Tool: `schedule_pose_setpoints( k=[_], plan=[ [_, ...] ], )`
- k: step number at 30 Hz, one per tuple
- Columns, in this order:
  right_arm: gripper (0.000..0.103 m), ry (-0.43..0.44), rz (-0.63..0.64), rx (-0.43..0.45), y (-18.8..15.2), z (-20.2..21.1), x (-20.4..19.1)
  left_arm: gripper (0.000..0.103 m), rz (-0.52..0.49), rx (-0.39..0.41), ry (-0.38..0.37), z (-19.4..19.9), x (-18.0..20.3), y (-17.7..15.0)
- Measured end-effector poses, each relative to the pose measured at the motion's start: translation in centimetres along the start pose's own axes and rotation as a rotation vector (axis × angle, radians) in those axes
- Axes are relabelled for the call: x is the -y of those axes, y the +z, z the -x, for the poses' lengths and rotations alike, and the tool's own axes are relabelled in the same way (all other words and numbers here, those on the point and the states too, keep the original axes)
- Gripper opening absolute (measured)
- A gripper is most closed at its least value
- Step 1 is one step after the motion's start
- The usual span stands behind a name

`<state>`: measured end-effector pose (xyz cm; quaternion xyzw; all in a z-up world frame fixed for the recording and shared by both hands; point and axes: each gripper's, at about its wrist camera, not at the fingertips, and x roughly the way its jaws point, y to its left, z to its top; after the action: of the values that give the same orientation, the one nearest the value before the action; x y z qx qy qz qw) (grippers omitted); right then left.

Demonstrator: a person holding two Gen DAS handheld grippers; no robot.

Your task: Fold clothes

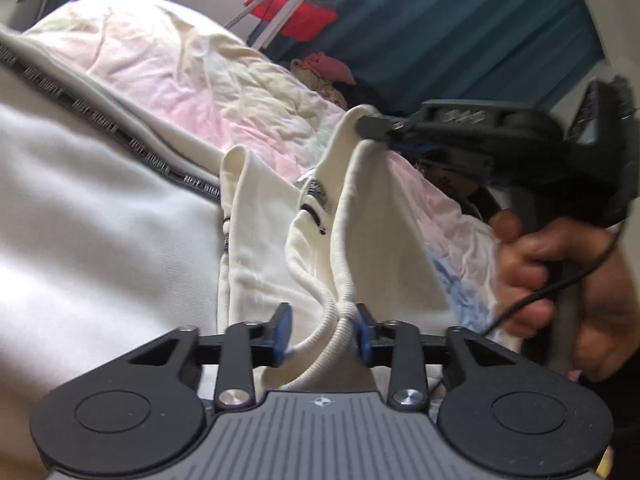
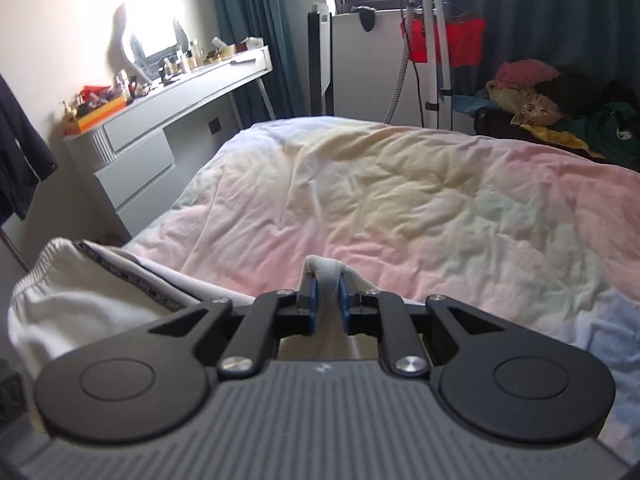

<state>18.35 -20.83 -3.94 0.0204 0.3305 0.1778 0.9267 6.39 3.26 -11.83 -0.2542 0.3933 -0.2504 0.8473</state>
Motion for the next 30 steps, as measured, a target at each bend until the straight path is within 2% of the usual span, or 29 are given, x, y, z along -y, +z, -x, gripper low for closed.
schedule_pose_setpoints(
  k=[3, 7, 9, 13, 15, 16, 17, 18, 19, 20, 22, 24, 30],
  plan=[
    [0.015, -0.001, 0.02, -0.04, -1.4, -2.5, -1.1, 0.021, 0.031, -0.017, 0.025, 0.7, 0.0, -0.9],
    [0.016, -0.04, 0.058, -0.093, -4.4, -6.3, -2.1, 0.02, 0.045, -0.069, 0.105, -0.1, -0.4, -1.6],
    [0.017, -0.047, 0.039, -0.088, -5.7, -7.3, -1.9, 0.021, 0.041, -0.079, 0.119, -0.5, -0.3, -1.5],
    [0.02, -0.031, -0.025, -0.059, -5.6, -6.4, -1.2, 0.027, 0.023, -0.064, 0.122, -0.3, 0.0, -1.4],
    [0.023, -0.035, -0.039, -0.047, -5.2, -5.2, -1.0, 0.028, -0.017, -0.052, 0.142, 0.1, 0.8, -1.3],
    [0.031, -0.043, -0.04, -0.04, -5.0, -4.4, -0.9, 0.03, -0.05, -0.037, 0.159, 0.5, 1.4, -1.4],
    [0.045, -0.059, -0.04, -0.026, -4.8, -3.4, -0.9, 0.032, -0.083, -0.022, 0.174, 1.0, 1.9, -1.5],
    [0.052, -0.067, -0.042, -0.008, -4.7, -2.2, -0.8, 0.032, -0.115, -0.006, 0.188, 1.5, 2.3, -1.7],
    [0.068, -0.071, -0.047, 0.016, -4.6, -1.0, -0.6, 0.034, -0.141, 0.01, 0.201, 2.0, 2.8, -1.9],
    [0.077, -0.074, -0.052, 0.041, -4.5, 0.2, -0.5, 0.039, -0.165, 0.026, 0.212, 2.7, 3.3, -2.1],
    [0.077, -0.091, -0.054, 0.07, -4.4, 2.5, -0.2, 0.048, -0.222, 0.068, 0.237, 3.9, 4.5, -2.4],
    [0.077, -0.102, -0.06, 0.098, -4.6, 5.2, 0.0, 0.067, -0.271, 0.116, 0.26, 5.2, 5.8, -2.5],
    [0.077, -0.13, -0.067, 0.183, -6.9, 13.2, -0.6, 0.093, -0.396, 0.265, 0.32, 8.2, 8.9, -3.3]
  ],
)
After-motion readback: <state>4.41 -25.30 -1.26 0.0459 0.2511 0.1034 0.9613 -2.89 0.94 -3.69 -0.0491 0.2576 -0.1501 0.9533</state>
